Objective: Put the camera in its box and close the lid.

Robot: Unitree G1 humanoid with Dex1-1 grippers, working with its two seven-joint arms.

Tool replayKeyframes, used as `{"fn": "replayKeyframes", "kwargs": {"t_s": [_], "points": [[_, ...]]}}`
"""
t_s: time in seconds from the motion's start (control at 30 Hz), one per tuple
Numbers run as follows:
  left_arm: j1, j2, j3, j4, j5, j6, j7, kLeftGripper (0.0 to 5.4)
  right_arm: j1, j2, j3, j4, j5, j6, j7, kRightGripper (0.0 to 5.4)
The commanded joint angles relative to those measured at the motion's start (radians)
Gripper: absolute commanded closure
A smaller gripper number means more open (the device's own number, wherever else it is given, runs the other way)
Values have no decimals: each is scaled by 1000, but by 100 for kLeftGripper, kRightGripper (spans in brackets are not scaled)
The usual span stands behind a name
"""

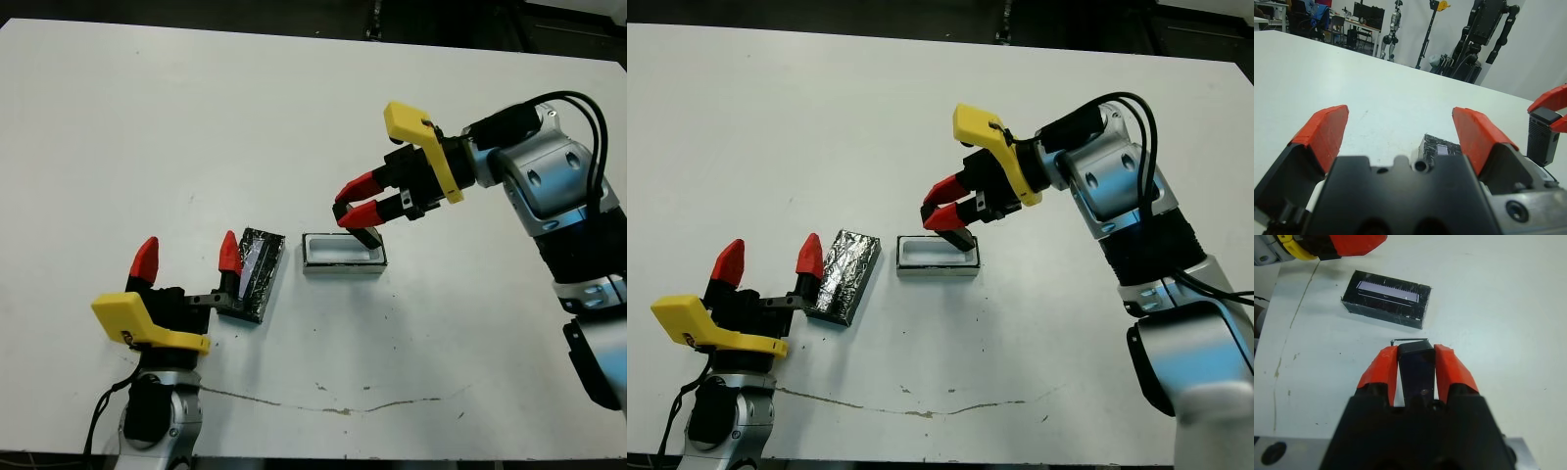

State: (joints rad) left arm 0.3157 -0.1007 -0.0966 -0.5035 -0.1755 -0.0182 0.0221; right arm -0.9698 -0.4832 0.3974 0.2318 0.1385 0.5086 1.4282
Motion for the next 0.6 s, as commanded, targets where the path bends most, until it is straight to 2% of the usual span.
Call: {"fn": "replayKeyframes", "kwargs": {"t_s": [0.03,0.6], "points": [[15,-6,0,-7,3,9,10,0,18,-14,7,-4,-11,-15,-5,366],[16,-7,0,-4,-8,4,5,0,17,-12,36,-7,-28,13,-3,366]]}}
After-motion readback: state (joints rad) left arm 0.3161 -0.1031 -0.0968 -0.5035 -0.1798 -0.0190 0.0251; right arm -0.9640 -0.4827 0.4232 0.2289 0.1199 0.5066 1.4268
